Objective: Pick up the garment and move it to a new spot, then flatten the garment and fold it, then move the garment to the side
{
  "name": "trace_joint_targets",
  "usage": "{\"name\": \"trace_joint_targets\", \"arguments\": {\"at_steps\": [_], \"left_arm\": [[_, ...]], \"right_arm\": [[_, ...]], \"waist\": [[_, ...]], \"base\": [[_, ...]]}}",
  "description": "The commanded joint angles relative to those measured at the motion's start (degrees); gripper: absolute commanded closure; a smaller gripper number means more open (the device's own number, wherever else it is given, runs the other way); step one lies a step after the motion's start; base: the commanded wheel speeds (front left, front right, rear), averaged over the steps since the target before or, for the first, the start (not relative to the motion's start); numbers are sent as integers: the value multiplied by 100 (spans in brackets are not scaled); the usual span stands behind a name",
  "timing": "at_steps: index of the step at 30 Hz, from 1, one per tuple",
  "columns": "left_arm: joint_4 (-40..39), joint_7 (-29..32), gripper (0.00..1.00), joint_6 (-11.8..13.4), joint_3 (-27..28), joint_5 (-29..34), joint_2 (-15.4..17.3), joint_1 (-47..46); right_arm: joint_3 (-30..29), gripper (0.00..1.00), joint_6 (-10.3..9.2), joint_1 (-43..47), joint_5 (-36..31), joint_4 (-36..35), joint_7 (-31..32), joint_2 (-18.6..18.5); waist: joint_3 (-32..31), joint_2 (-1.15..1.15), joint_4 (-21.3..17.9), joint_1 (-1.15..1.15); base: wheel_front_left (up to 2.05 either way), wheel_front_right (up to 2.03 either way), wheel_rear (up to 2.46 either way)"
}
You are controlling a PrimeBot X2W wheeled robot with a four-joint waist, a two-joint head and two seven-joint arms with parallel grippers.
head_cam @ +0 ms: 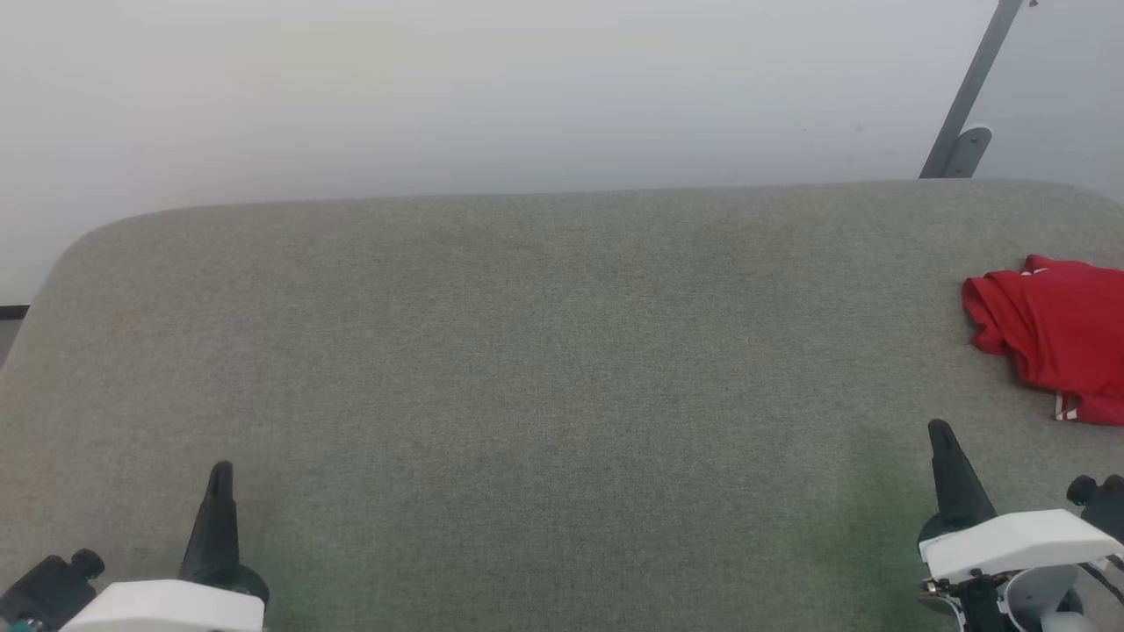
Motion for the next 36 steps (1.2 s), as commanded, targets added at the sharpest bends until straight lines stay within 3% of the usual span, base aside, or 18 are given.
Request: {"name": "trace_joint_targets", "arguments": {"at_steps": [1,36], "left_arm": [[-42,51,100,-9,-4,-154,21,-150],[204,608,100,-16,-177,-2068,-183,-541]], "right_arm": [[-12,100,-3,-148,181,-92,45,-1],[-58,100,-4,-204,2246,-214,594,126]], "waist": [[-1,0,3,0],[-37,0,81,0]], "base": [[0,0,0],[0,0,0]]}}
